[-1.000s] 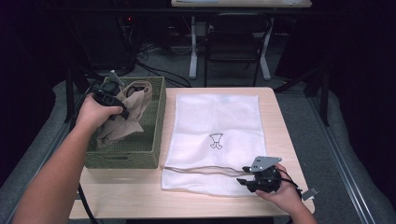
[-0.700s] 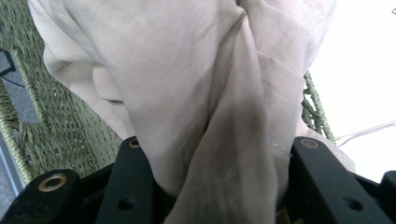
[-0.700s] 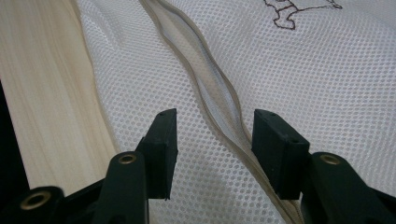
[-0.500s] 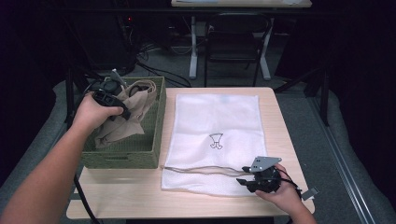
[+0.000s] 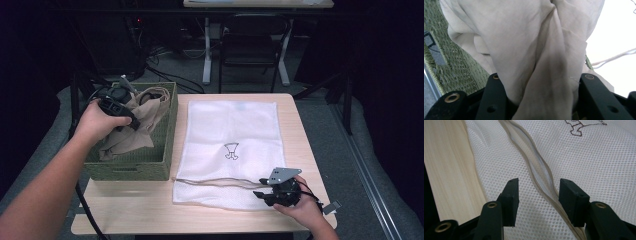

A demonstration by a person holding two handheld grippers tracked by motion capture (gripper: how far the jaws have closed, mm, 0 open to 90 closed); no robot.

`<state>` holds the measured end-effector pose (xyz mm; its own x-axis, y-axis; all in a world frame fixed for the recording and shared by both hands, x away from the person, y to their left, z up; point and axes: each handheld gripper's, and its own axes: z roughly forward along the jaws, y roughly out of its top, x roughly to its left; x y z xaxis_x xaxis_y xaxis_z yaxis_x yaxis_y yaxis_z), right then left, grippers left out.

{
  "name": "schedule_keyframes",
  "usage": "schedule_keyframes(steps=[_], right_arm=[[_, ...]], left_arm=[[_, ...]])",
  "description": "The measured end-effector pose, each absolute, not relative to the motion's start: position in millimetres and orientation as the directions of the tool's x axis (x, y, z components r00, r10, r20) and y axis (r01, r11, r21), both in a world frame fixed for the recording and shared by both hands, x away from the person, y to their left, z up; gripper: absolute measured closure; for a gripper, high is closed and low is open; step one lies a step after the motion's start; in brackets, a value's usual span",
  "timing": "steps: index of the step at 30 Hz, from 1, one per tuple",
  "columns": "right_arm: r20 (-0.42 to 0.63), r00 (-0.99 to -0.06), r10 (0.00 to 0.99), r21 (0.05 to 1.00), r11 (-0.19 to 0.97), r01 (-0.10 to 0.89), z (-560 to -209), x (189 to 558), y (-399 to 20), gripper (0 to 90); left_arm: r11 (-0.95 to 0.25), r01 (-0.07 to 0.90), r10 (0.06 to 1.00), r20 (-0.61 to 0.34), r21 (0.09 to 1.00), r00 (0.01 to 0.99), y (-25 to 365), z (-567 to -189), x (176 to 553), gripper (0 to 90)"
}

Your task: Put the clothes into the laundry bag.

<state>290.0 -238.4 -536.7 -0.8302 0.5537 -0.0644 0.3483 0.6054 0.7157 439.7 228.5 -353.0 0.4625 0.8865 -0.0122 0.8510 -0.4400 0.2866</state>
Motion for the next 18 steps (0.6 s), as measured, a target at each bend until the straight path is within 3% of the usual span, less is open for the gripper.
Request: schedule_keyframes(steps=[10, 18], right_arm=[[-0.064, -0.832, 0.551, 0.716, 0.606, 0.346, -536.5, 289.7, -237.9, 50.8], [-0.065, -0.831, 0.552, 0.715, 0.607, 0.347, -536.7, 289.7, -237.8, 50.9]], left_arm=[[-0.499, 0.818, 0.850, -0.019, 0.287, 0.526, 218.1, -355.1, 424.4, 60.0], [-0.543, 0.761, 0.803, -0.047, 0.355, 0.594, 201.9, -359.7, 403.5, 60.0]])
